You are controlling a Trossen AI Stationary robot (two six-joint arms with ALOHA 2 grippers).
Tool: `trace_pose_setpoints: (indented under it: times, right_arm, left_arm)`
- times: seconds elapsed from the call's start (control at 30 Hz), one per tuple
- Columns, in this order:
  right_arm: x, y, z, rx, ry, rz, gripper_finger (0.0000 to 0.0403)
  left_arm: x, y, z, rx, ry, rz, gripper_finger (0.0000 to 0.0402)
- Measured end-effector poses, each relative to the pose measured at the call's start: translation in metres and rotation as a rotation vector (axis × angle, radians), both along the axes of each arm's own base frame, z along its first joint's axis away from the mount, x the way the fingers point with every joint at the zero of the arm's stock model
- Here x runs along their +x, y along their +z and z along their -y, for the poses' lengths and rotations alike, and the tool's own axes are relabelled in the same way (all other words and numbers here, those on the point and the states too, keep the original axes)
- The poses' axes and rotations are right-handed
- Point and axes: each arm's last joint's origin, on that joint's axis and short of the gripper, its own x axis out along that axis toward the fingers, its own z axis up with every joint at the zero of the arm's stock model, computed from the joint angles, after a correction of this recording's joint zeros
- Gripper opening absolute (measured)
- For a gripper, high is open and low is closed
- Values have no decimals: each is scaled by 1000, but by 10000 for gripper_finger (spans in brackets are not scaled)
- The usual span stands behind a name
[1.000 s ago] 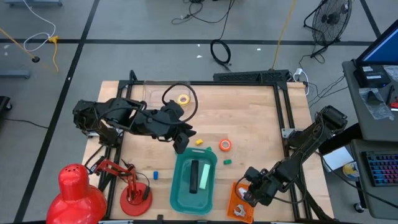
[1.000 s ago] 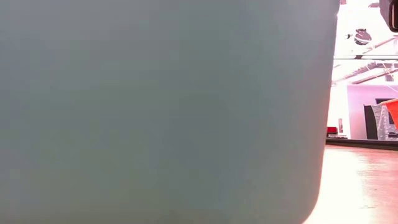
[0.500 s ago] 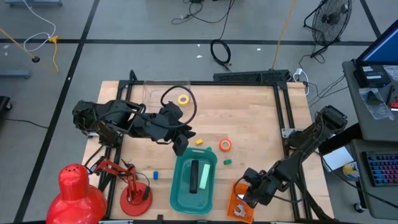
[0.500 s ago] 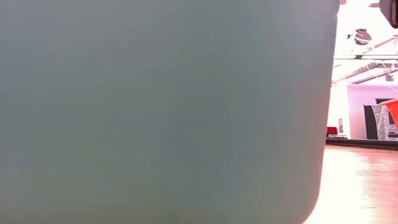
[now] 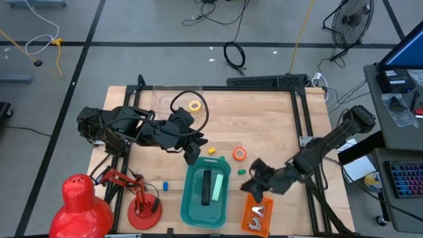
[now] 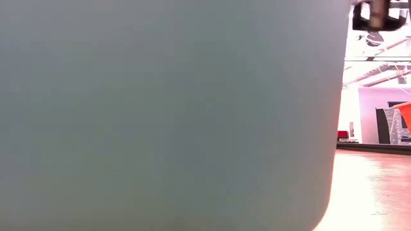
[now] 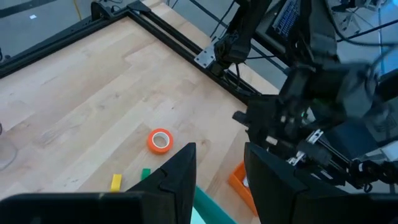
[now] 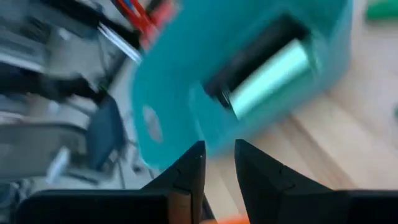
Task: Pick and place Stapler, Stapler remover, tape
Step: Put the orange tape into the transparent bin
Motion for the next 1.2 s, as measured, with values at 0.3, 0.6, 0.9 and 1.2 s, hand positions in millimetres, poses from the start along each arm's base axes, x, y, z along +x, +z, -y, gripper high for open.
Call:
trace_pose_setpoints:
  times: [0.3, 0.6, 0.9, 1.2]
  right_arm:
    - [8, 29, 33, -71, -53, 177, 77]
    - [24, 33, 69, -105, -140, 206, 77]
    - [24, 11, 120, -83, -289, -74, 77]
    - [10, -6, 144, -65, -339, -332, 78]
  left_arm:
    - [-11, -12, -3, 30, 3, -167, 136]
    - [-24, -26, -27, 59, 106, -390, 136]
    - [-22, -25, -47, 109, 7, -440, 136]
    - [-21, -25, -54, 164, -43, -463, 136]
